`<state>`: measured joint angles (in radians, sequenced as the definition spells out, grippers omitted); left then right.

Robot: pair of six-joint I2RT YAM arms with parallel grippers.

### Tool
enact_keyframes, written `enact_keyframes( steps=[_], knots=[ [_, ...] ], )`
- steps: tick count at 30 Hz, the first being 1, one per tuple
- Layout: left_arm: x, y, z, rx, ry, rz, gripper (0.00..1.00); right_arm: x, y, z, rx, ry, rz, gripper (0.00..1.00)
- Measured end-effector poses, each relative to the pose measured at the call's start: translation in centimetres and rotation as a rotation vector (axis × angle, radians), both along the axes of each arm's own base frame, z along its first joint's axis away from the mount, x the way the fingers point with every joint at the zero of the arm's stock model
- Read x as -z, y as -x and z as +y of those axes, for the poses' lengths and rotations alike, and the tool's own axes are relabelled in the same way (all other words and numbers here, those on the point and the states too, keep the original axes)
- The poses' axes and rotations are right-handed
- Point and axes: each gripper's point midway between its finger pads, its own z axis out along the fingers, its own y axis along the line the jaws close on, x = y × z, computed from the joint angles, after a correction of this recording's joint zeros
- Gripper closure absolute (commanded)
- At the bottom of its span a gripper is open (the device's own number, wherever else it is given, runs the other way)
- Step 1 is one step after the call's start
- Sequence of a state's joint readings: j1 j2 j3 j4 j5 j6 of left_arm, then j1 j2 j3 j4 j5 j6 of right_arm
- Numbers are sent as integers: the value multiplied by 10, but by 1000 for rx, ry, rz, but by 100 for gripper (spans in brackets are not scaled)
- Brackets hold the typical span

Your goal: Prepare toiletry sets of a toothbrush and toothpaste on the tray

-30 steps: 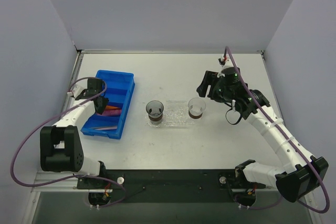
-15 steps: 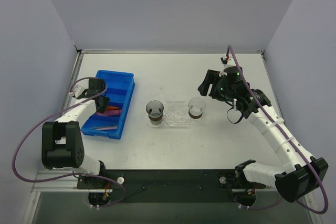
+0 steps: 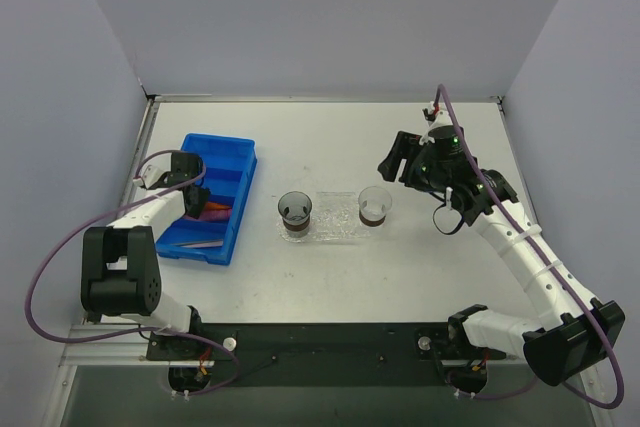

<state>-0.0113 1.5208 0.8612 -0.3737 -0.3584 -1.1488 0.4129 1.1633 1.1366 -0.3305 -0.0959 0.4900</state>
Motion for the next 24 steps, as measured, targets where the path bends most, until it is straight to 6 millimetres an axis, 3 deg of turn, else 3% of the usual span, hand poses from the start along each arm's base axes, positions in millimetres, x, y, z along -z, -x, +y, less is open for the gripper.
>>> enact_keyframes(
  steps=[8, 19, 24],
  knots=[
    [2, 0, 0, 1, -1, -3, 65, -1, -1, 1, -2, -9, -3, 37],
    [4, -2, -1, 10, -1, -1, 99, -1, -1, 1, -1, -13, -1, 37],
    [3, -1, -1, 18, -2, 0, 100, -2, -1, 0, 3, -14, -2, 38]
  ],
)
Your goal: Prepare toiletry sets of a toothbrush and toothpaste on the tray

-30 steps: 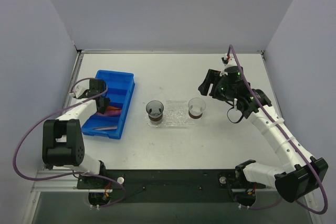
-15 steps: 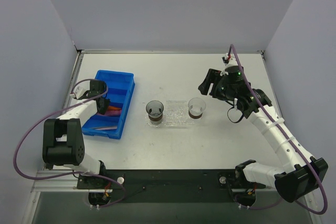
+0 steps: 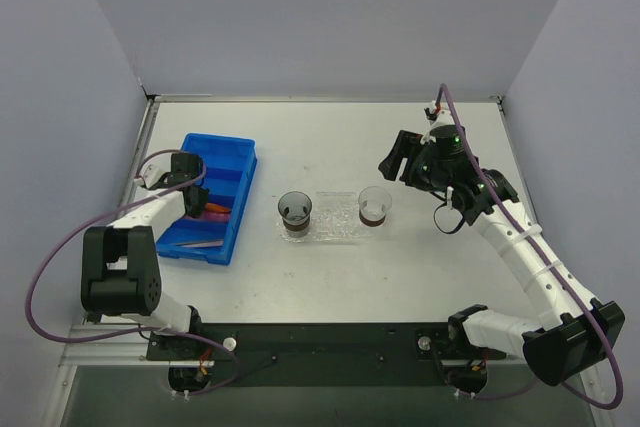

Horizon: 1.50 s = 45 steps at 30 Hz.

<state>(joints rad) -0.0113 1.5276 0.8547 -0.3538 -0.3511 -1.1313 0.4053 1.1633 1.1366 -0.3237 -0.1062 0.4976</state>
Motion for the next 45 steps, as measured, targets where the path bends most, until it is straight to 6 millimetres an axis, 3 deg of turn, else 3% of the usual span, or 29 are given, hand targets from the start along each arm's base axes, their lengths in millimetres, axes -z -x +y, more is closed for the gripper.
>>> enact_keyframes(
  steps=[7, 17, 27, 35, 40, 45],
  knots=[
    [-15, 4, 1, 26, -16, -17, 100, 0, 0, 0, -2, -2, 0, 38],
    [-60, 10, 3, 21, -27, -125, 100, -1, 0, 1, -3, -4, -3, 38],
    [-108, 37, 4, -21, -10, -272, 100, -4, 1, 5, -4, -36, 5, 37],
    [-152, 42, 0, -41, 38, -424, 100, -47, 0, 29, -28, -224, -19, 38],
    [-175, 33, -25, -25, 132, -495, 100, -53, 1, 55, -76, -349, 30, 39],
    [-192, 27, -78, 64, 230, -538, 100, -45, 10, 91, -146, -417, 112, 40]
  ],
)
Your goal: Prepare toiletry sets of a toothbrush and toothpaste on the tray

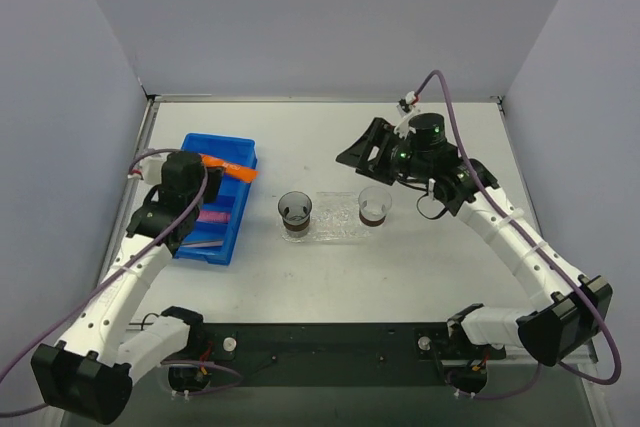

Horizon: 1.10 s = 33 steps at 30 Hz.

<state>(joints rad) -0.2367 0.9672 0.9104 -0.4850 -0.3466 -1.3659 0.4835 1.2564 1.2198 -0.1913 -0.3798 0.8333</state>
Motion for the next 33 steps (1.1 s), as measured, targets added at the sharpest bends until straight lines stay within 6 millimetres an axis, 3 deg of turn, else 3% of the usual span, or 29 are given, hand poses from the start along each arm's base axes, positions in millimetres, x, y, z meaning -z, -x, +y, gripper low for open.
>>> enact_keyframes(
  steps=[5, 11, 18, 21, 27, 33],
  knots=[
    [-18, -1, -53, 103, 50, -48, 100, 4, 17, 30, -85, -36, 46, 41],
    [-31, -4, -90, 151, 91, -93, 100, 6, 19, 46, -116, -87, 89, 42],
    [-29, -5, -123, 185, 133, -93, 100, 5, 20, 59, -137, -135, 122, 45],
    [-33, -4, -132, 199, 143, -103, 100, 0, 19, 63, -139, -169, 120, 46],
    [-39, -6, -130, 174, 165, -125, 100, -7, 18, 68, -153, -221, 112, 46],
    [-55, -2, -127, 157, 236, -163, 100, 6, 18, 67, -152, -246, 152, 48]
  ],
)
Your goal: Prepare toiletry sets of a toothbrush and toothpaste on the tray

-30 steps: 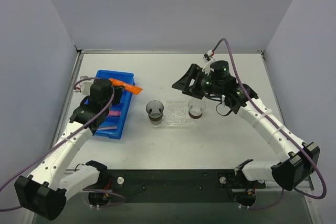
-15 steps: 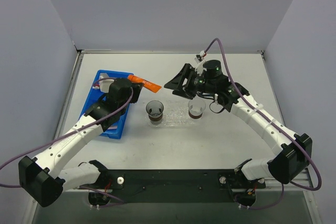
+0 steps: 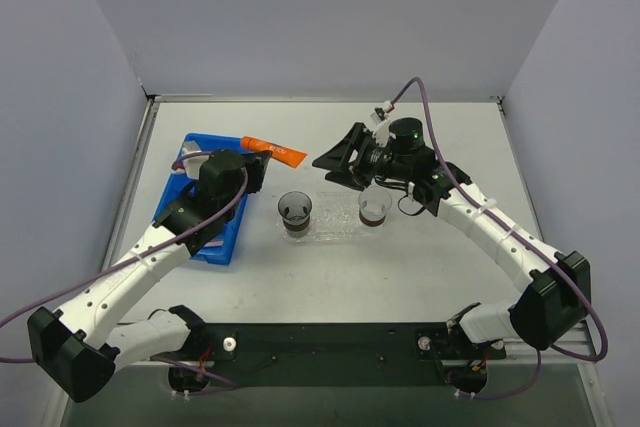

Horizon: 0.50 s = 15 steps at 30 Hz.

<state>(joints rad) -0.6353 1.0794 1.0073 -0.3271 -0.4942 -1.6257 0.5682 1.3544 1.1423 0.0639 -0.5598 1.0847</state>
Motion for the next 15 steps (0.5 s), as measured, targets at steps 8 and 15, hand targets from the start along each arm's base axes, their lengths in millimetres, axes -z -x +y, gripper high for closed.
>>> enact_keyframes(
  steps=[8, 15],
  knots=[
    [-9, 4, -4, 5, 89, -3, 100, -1, -5, 8, -30, -40, -6, 49],
    [5, 11, -11, 35, 140, 40, 100, -1, -4, 14, -71, -58, -22, 50]
  ],
)
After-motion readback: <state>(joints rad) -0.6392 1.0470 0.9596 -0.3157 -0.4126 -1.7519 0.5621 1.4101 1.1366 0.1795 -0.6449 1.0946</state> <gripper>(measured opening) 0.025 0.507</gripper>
